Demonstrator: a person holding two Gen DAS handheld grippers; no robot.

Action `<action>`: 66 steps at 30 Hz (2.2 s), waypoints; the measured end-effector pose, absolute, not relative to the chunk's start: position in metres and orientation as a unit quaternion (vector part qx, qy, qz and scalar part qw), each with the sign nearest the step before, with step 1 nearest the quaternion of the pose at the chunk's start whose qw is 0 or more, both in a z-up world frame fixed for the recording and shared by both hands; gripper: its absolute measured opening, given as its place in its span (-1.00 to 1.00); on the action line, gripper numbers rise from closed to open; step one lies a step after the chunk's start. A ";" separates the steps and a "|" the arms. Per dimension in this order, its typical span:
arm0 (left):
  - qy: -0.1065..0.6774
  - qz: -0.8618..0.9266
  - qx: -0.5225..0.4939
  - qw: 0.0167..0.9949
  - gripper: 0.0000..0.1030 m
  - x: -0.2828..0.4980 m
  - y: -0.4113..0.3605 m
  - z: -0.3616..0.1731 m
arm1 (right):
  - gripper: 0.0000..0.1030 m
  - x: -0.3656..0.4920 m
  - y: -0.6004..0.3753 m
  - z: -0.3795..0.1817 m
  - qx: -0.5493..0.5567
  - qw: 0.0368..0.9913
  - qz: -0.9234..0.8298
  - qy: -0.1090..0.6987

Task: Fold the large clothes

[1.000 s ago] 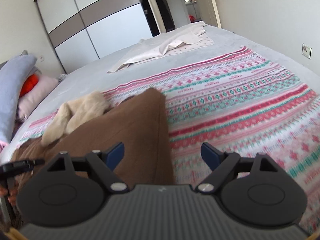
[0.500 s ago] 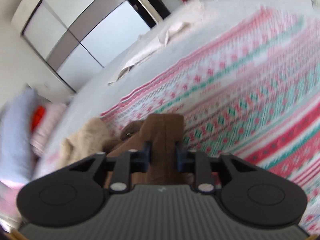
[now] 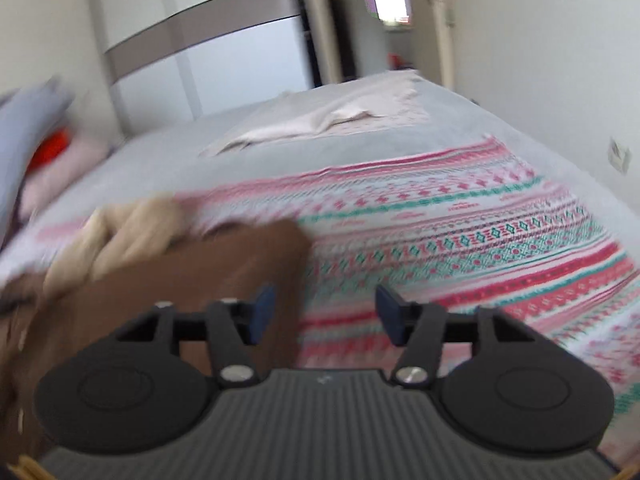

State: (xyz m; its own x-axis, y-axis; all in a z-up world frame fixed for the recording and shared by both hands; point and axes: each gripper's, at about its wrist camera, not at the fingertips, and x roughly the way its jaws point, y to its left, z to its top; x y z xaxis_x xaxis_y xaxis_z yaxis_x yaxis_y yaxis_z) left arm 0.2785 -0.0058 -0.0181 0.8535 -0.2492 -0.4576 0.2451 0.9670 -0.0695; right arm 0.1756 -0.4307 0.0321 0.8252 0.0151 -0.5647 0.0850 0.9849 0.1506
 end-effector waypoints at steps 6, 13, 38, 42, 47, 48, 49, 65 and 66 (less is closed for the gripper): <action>0.251 -0.193 0.006 0.948 -0.06 0.257 -0.019 -0.011 | 0.32 0.134 -0.376 0.029 -0.034 0.938 0.054 0.339; 0.275 -0.233 0.038 0.932 -0.04 0.245 -0.043 -0.034 | 0.03 0.155 -0.342 -0.010 -0.155 0.920 -0.024 0.360; 0.313 -0.256 0.071 0.912 0.05 0.229 -0.044 -0.054 | -0.79 0.134 -0.370 -0.012 0.029 0.933 -0.036 0.356; 0.318 -0.234 0.059 0.917 0.33 0.223 -0.035 -0.044 | -0.79 0.124 -0.384 -0.009 0.088 0.932 -0.052 0.346; 0.302 -0.215 0.046 0.928 0.71 0.201 -0.008 -0.020 | -0.13 0.099 -0.375 0.017 0.097 0.935 -0.054 0.338; 0.306 -0.208 0.041 0.928 0.74 0.197 0.000 -0.016 | -0.05 0.092 -0.373 0.021 0.098 0.934 -0.058 0.338; 0.309 -0.201 0.034 0.929 0.79 0.194 0.008 -0.012 | -0.04 0.088 -0.371 0.025 0.102 0.933 -0.060 0.340; 0.317 -0.052 -0.023 0.947 1.00 0.146 0.150 0.012 | 0.95 0.069 -0.286 0.050 0.087 0.936 -0.013 0.342; 0.318 -0.042 -0.026 0.947 1.00 0.146 0.159 0.011 | 0.95 0.070 -0.282 0.049 0.088 0.935 -0.011 0.344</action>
State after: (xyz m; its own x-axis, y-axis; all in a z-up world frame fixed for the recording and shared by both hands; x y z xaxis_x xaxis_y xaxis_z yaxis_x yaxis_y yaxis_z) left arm 0.1460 0.1594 0.0105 0.7942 -0.0957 -0.6001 0.0628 0.9952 -0.0756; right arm 0.0697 -0.2820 0.0493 0.7634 0.0394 -0.6447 0.0813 0.9843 0.1564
